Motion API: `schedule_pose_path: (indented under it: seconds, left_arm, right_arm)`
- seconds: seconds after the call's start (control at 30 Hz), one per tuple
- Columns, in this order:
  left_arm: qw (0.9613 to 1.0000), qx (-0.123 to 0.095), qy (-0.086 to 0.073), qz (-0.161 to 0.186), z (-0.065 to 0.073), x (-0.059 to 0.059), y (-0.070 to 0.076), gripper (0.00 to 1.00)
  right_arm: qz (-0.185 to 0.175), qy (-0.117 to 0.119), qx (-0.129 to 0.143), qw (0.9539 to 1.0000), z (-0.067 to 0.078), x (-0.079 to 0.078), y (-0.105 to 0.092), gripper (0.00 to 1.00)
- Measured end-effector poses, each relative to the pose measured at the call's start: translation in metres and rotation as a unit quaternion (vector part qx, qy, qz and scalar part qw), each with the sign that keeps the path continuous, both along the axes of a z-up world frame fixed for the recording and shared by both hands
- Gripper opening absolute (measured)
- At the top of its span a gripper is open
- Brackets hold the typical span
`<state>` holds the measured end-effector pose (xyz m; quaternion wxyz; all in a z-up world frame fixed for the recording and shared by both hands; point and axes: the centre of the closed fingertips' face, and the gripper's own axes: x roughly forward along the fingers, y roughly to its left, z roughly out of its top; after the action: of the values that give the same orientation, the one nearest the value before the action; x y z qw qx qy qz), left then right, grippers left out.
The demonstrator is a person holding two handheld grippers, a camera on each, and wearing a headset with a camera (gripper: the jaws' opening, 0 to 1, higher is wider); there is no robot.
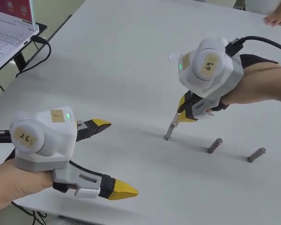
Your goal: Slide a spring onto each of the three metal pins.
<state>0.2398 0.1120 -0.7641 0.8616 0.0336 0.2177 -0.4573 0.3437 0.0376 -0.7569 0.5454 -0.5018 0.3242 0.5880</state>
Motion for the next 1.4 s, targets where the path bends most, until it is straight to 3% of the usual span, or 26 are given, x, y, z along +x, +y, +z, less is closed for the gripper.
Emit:
schedule_pose_path:
  seconds: [0.83,1.4]
  left_arm:
    - [1.0000,-0.001,0.006,0.005,-0.003,-0.003,0.002,0.98]
    - [1.0000,-0.001,0.008,0.004,-0.003,-0.004,0.003,0.97]
  right_arm:
    - [0.006,0.005,-0.010,0.9999,-0.006,-0.006,0.002,0.07]
    - [0.009,0.014,-0.025,0.9996,-0.024,-0.004,0.003,0.07]
